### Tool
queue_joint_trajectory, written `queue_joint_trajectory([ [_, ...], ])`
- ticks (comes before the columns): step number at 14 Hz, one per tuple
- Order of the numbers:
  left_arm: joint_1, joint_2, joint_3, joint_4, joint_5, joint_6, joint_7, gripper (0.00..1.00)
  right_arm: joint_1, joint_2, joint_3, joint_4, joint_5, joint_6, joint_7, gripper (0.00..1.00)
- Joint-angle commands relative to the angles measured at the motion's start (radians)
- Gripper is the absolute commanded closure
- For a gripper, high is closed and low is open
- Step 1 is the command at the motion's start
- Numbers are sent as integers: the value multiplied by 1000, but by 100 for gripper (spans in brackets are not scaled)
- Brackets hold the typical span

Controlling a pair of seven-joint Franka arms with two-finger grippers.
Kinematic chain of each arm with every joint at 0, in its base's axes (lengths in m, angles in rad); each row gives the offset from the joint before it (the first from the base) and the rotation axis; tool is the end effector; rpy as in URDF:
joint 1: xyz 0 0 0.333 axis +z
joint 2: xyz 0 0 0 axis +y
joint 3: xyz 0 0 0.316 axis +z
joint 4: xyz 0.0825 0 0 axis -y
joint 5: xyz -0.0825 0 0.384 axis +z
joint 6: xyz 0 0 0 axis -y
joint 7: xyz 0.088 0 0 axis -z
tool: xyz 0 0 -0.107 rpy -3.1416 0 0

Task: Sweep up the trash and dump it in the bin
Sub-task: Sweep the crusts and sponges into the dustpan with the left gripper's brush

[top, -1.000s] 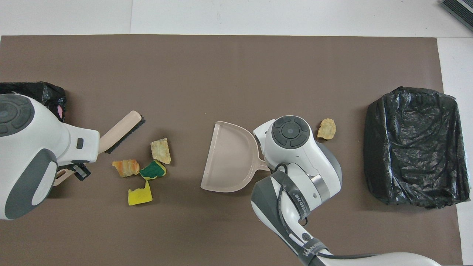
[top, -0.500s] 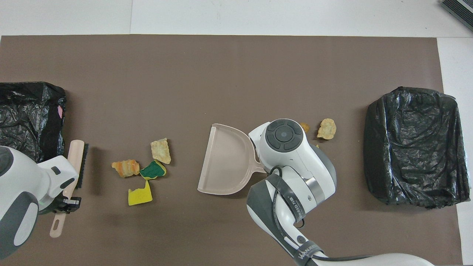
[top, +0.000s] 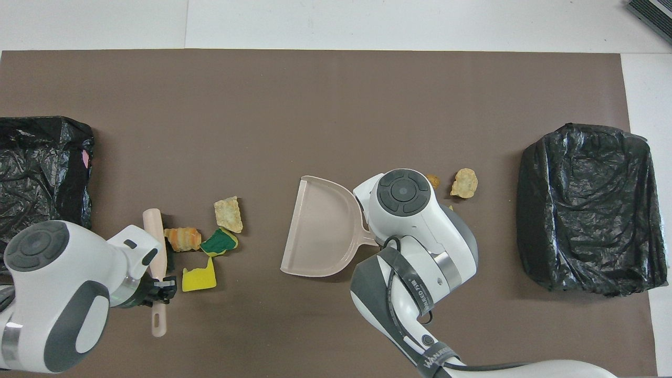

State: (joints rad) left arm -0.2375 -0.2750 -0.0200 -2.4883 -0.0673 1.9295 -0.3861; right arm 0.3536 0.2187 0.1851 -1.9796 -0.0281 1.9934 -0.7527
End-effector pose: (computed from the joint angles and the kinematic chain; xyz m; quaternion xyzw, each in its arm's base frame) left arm 0.3906 -0.1076 0.3682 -0.9863 -0.0804 0.1426 0.0192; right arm 0.4940 0.2898 0.3442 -0.7905 -0.6042 0.0989 0.0186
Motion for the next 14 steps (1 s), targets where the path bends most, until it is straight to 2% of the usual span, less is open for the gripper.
queue_joint_trajectory([
  [1,-156,97,11,50,-63,100,-73,100,-2,2,7,-10,-4,18,15,100],
  [3,-225,138,9,100,-141,120,-62,100,-2,2,7,-10,-4,18,16,100],
  [5,-316,138,8,101,-143,176,-39,100,-2,2,7,-10,-4,18,22,100],
  [8,-440,131,8,114,-144,172,10,100,-2,1,7,-10,-4,15,24,100],
  [11,-487,134,6,175,-147,149,12,100,-2,2,7,-10,-4,15,26,100],
  [12,-487,132,8,195,-158,110,0,100,-2,1,7,-10,-4,15,26,100],
  [14,-468,82,18,206,-160,-60,-25,100,-2,1,7,-10,-4,15,24,100],
])
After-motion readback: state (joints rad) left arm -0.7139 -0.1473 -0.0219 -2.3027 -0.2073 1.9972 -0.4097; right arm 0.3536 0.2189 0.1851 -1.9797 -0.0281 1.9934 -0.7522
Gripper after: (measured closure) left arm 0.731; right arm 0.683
